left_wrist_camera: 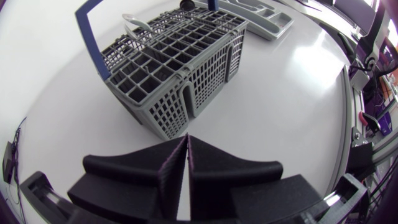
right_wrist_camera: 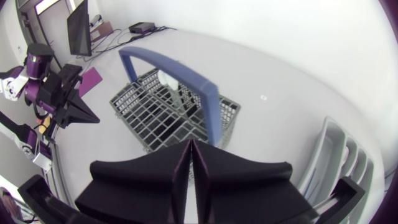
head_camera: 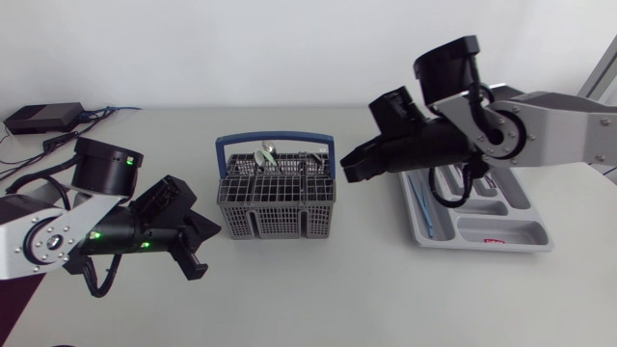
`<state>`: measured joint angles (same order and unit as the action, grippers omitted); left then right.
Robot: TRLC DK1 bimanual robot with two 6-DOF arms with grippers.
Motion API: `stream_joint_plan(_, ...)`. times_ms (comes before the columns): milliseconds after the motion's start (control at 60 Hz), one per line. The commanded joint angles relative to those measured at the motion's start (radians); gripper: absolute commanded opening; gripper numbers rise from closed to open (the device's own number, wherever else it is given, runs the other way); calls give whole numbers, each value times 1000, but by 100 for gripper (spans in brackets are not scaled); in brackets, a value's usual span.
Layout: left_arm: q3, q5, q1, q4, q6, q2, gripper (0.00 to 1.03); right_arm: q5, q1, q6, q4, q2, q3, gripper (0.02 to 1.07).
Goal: Unload the cutlery basket into the drawer organizer.
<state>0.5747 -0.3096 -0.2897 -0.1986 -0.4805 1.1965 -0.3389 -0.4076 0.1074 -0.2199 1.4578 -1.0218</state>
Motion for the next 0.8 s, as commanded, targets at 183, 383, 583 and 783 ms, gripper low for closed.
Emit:
stream_joint_plan(183,-16,-10,-71,36,-29,92,17,-60,119,-6,16,113,-69,11)
stream_joint_plan(383,-10,-10,-109,62,-29,155,17,-98,105,-52,27,250,-199,11)
stream_joint_plan(583,19,0,-77,123,-29,247,17,-161,67,-86,-24,363,-337,11)
stream_joint_plan(783,86,4,29,182,-32,359,17,-216,39,-83,-52,348,-299,11)
